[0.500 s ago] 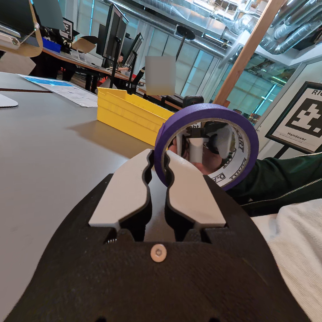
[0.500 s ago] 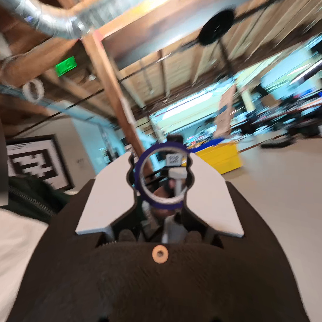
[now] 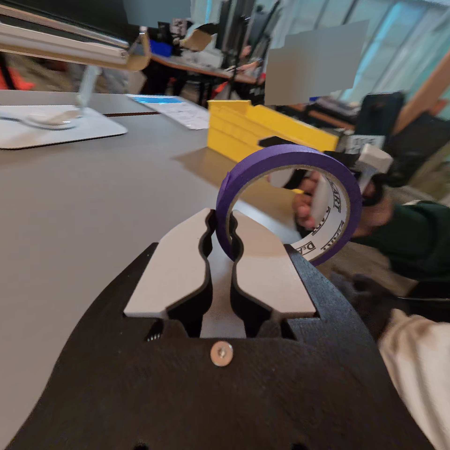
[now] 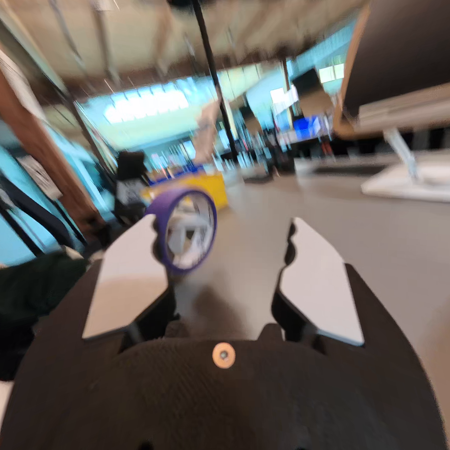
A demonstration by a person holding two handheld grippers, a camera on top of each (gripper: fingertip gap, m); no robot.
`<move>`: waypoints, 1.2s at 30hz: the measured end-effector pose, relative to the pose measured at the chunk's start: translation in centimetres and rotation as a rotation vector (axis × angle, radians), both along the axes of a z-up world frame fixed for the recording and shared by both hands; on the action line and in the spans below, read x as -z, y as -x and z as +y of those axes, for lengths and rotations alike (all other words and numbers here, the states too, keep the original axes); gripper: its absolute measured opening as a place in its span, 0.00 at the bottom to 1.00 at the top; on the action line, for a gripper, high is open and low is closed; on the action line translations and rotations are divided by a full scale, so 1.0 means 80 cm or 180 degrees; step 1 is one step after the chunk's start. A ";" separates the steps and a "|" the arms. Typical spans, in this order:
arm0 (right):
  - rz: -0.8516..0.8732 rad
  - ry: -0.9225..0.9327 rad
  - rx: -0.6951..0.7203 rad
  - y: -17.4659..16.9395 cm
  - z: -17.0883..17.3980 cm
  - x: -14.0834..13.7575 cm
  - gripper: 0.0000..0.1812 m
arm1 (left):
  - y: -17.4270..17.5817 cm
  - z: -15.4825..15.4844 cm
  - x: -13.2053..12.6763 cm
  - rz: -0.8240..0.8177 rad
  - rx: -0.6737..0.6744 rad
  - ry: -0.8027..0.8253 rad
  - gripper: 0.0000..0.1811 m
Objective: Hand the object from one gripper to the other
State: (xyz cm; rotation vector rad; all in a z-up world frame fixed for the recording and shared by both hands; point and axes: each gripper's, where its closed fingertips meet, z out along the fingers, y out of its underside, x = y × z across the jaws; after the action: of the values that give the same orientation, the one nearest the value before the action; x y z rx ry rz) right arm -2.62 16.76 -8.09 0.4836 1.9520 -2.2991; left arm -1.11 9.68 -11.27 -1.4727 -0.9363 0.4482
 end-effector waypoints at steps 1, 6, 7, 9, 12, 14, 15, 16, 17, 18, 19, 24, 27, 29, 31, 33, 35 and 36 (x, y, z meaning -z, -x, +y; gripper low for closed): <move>-0.0064 -0.0274 -0.0011 -0.004 -0.005 0.017 0.48 | 0.004 -0.010 0.003 -0.0008 -0.0199 0.0138 0.05; -0.0422 -0.0680 -0.0287 -0.036 -0.024 0.041 0.30 | 0.011 -0.034 0.014 -0.0056 -0.0585 0.0643 0.05; -0.0395 -0.0691 -0.0280 -0.038 -0.025 0.040 0.30 | 0.012 -0.036 0.016 -0.0053 -0.0607 0.0763 0.05; -0.0303 -0.0740 -0.0250 -0.039 -0.024 0.037 0.28 | 0.013 -0.039 0.018 -0.0029 -0.0654 0.1067 0.05; -0.0220 -0.0961 -0.0148 -0.031 -0.019 0.044 0.24 | 0.013 -0.043 0.021 0.0088 -0.0741 0.1728 0.05; -0.0279 -0.1080 -0.0140 -0.029 -0.018 0.051 0.23 | 0.012 -0.038 0.025 0.0106 -0.0736 0.2122 0.05; -0.0337 -0.1112 -0.0162 -0.029 -0.019 0.055 0.23 | 0.011 -0.034 0.029 0.0094 -0.0724 0.2278 0.05; -0.0394 -0.1156 -0.0192 -0.031 -0.020 0.058 0.23 | 0.010 -0.029 0.031 0.0097 -0.0713 0.2423 0.05; -0.0432 -0.1217 -0.0218 -0.033 -0.022 0.063 0.24 | 0.009 -0.025 0.033 0.0106 -0.0707 0.2563 0.06; -0.0444 -0.1289 -0.0225 -0.034 -0.023 0.068 0.24 | 0.008 -0.021 0.035 0.0110 -0.0710 0.2694 0.06; -0.0435 -0.1376 -0.0222 -0.034 -0.024 0.074 0.22 | 0.007 -0.018 0.036 0.0115 -0.0711 0.2801 0.06; -0.0357 -0.1561 -0.0251 -0.038 -0.025 0.077 0.16 | 0.000 0.000 0.036 0.0156 -0.0666 0.2988 0.05; -0.0534 -0.1455 -0.0315 -0.037 -0.022 0.061 0.16 | 0.000 0.003 0.030 0.0187 -0.0603 0.2706 0.06; -0.0622 -0.1425 -0.0309 -0.032 -0.018 0.056 0.16 | 0.000 0.008 0.024 0.0214 -0.0551 0.2317 0.06; -0.0759 -0.1339 -0.0310 -0.023 -0.011 0.052 0.16 | 0.002 0.008 0.015 0.0267 -0.0540 0.1937 0.20; -0.0981 -0.1074 -0.0349 -0.012 -0.002 0.041 0.16 | 0.003 0.007 0.005 0.0312 -0.0510 0.1492 0.30; -0.1237 -0.0695 -0.0407 0.001 0.008 0.028 0.16 | 0.005 0.000 -0.006 0.0309 -0.0523 0.0979 0.37; -0.1334 -0.0465 -0.0495 0.005 0.012 0.020 0.16 | 0.004 -0.001 -0.011 0.0286 -0.0446 0.0690 0.39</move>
State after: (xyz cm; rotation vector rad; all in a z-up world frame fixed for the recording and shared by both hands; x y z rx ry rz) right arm -3.04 17.74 -9.71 0.7295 1.8749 -1.7934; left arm -1.46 9.63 -10.43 -1.5728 -0.9452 0.7318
